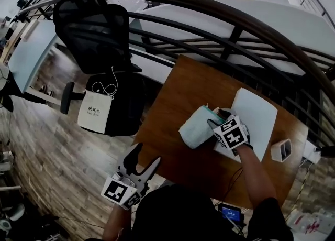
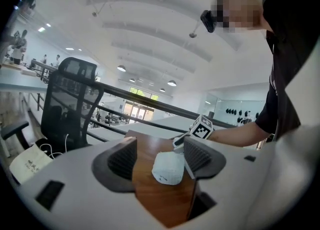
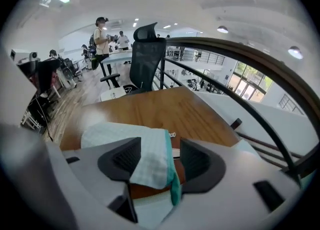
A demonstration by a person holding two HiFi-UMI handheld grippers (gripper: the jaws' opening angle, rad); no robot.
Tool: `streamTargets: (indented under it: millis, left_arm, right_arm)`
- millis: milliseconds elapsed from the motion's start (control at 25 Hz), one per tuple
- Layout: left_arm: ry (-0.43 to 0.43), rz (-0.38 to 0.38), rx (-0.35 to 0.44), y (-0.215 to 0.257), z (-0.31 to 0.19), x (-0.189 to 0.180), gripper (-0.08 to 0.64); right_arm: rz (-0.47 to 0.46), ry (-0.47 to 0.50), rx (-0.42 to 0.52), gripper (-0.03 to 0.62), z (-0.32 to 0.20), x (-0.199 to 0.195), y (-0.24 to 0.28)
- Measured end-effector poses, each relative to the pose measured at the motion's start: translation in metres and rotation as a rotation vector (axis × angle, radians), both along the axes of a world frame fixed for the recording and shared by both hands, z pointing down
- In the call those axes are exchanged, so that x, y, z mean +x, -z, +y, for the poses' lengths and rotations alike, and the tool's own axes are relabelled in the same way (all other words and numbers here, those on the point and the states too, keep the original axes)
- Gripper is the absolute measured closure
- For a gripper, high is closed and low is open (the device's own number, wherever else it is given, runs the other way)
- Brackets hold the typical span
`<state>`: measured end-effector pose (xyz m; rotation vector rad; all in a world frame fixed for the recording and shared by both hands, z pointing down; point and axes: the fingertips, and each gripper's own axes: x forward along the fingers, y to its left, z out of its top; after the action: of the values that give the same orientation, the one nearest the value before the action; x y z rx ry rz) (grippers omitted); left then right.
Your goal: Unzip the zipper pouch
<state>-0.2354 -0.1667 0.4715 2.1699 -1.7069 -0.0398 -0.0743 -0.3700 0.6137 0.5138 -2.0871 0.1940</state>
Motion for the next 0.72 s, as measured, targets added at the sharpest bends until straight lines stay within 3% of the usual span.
streamTargets:
  millis: [280,520,600,720]
  left_arm:
    - [0.083,0.001,-0.041,-0.008,0.016,-0.021,0.261]
    - [0.107,0.002,-0.058,-0.018,0.016,-0.026,0.261]
    - [0.101,0.009,-0.059,-0.018,0.014,-0.024,0.261]
    - [0.094,0.022,-0.044,-0.016,0.011,-0.019,0.261]
  right_arm:
    - [0.079,0.01,-0.167,0.292,-0.001,-0.014,-0.026]
    - [0.163,0.021,-0.221,0.288,0.005,-0.012,-0.049]
    - [0.186,0.039,-0.217,0.316,0.008,-0.013,-0.052]
    - [0.208,0.08,-0.172,0.407,0.011,-0.012,-0.05]
